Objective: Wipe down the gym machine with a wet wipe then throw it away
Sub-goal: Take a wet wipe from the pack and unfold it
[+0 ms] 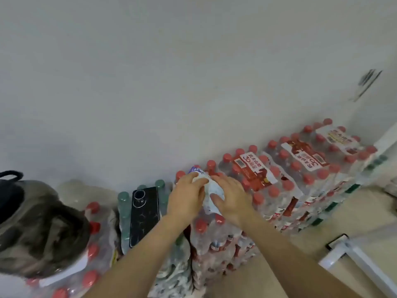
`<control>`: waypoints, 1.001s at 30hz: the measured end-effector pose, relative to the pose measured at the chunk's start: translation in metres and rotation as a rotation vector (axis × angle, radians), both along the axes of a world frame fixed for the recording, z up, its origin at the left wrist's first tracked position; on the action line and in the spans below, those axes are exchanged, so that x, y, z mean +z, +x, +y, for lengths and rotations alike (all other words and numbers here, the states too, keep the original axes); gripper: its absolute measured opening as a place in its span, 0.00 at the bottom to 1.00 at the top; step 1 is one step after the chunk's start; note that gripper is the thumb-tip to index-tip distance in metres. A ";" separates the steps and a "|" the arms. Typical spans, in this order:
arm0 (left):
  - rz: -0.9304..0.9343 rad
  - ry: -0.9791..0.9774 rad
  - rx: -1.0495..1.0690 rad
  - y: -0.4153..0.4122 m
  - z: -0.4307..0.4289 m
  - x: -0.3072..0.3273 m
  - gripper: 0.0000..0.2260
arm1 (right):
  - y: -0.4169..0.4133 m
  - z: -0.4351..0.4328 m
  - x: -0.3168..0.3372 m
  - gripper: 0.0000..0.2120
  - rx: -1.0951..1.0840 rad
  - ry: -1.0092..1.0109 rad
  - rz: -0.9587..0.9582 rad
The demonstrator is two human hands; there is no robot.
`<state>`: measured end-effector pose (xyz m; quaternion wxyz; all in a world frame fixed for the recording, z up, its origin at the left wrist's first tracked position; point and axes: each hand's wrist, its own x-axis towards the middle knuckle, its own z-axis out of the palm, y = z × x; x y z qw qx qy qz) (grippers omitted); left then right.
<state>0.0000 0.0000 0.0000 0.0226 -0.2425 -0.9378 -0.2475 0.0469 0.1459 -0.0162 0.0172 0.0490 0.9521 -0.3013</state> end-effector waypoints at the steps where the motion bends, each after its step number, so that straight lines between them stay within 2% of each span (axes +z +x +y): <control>1: 0.014 -0.037 -0.015 -0.008 0.002 -0.004 0.15 | -0.009 0.002 -0.003 0.31 -0.009 -0.021 0.005; 3: 0.013 0.007 0.006 -0.021 0.005 -0.012 0.14 | -0.022 0.005 -0.008 0.23 -0.033 0.019 0.036; 5: -0.050 0.084 0.058 -0.031 0.007 -0.015 0.12 | -0.030 0.009 -0.012 0.20 -0.020 0.091 0.067; 9: -0.214 0.332 0.275 -0.047 0.014 -0.020 0.10 | -0.045 0.020 -0.027 0.17 0.035 0.055 0.131; 13: -0.461 0.686 0.479 -0.052 0.020 -0.019 0.12 | -0.062 0.027 -0.030 0.18 0.166 0.092 0.253; 17: -0.517 0.832 0.519 -0.050 0.023 -0.015 0.19 | -0.074 0.028 -0.018 0.09 0.281 0.257 0.336; 19: -0.495 0.849 0.524 -0.045 0.024 -0.015 0.24 | -0.081 0.030 -0.016 0.03 0.393 0.340 0.341; 22: -0.416 0.796 0.551 -0.036 0.024 -0.016 0.30 | -0.092 0.035 -0.005 0.13 0.598 0.403 0.279; 24: -0.371 0.767 0.547 -0.033 0.024 -0.019 0.31 | -0.096 0.032 0.006 0.13 0.680 0.486 0.249; 30: -0.286 0.584 0.481 -0.036 0.026 -0.030 0.29 | -0.095 0.017 0.007 0.17 0.694 0.641 0.255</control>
